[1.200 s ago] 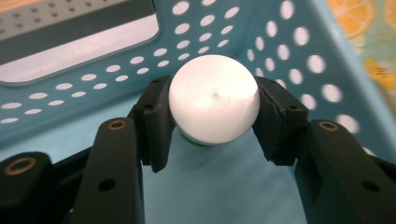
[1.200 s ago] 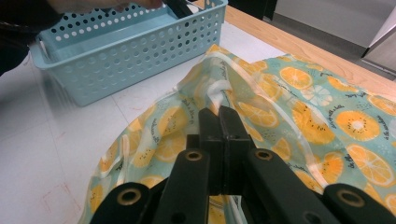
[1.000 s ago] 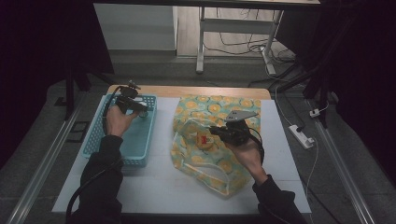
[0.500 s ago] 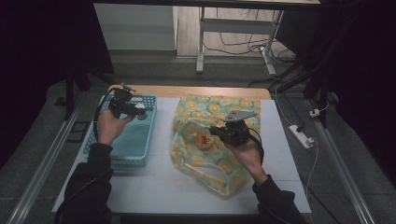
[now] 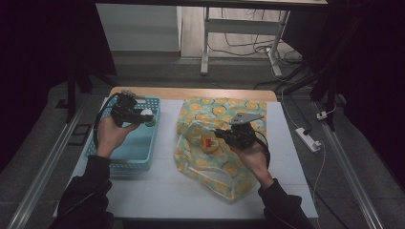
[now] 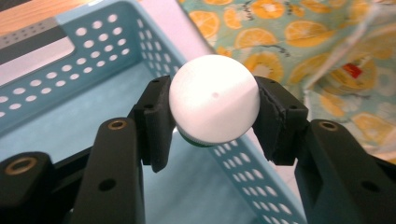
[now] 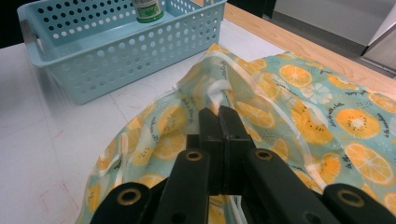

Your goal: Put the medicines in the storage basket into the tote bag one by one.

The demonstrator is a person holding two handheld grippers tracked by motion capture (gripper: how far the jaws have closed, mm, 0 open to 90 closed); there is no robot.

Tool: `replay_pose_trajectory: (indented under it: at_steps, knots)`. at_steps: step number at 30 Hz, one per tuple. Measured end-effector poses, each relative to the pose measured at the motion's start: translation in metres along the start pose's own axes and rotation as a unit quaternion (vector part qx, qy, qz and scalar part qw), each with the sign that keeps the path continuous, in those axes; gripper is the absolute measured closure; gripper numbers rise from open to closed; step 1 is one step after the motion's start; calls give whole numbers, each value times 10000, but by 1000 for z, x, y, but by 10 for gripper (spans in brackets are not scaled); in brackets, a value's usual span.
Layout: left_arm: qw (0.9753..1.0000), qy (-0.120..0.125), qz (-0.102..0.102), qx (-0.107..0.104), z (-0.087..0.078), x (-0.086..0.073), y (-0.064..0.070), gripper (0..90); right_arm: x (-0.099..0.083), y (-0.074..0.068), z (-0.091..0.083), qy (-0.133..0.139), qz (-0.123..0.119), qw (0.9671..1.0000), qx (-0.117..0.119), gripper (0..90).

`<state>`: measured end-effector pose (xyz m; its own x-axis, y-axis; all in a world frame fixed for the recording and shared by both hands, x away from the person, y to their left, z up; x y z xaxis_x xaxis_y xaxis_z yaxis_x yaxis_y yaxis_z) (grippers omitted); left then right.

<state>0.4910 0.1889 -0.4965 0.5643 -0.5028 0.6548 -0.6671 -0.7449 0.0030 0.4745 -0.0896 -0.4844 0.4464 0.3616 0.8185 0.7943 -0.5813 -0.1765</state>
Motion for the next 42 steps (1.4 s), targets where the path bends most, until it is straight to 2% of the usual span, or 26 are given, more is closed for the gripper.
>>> replay_pose_trajectory:
  at_steps: [11,19,26,31,40,42]
  knots:
    - [9992,183,274,-204,-11,7,33,505,0,0,-1,7,10,10000,-4,895]
    - [9972,258,568,-425,-9,12,62,506,2,1,-2,24,16,10000,-12,895]
    - [9936,283,825,-717,3,15,94,505,2,3,-3,51,12,10000,-34,895]
    - [9908,260,981,-899,14,19,112,505,3,3,-4,67,21,10000,-37,895]
    - [9855,142,1293,-1089,34,29,136,505,4,1,-4,106,-21,9999,-17,895]
    - [9850,126,1324,-1098,38,31,139,505,4,1,-4,107,-19,9999,-20,895]
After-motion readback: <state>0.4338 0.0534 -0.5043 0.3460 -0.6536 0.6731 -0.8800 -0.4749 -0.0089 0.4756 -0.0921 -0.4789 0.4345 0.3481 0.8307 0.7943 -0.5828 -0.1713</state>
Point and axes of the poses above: each handheld gripper's, and its own axes: z roughly forward along the jaws, x roughly out of its top, y roughly to its right, the point moved 10 cm from there along z, roughly forward along the jaws, and after that the axes turned 12 degrees about z, right-handed, at the moved point
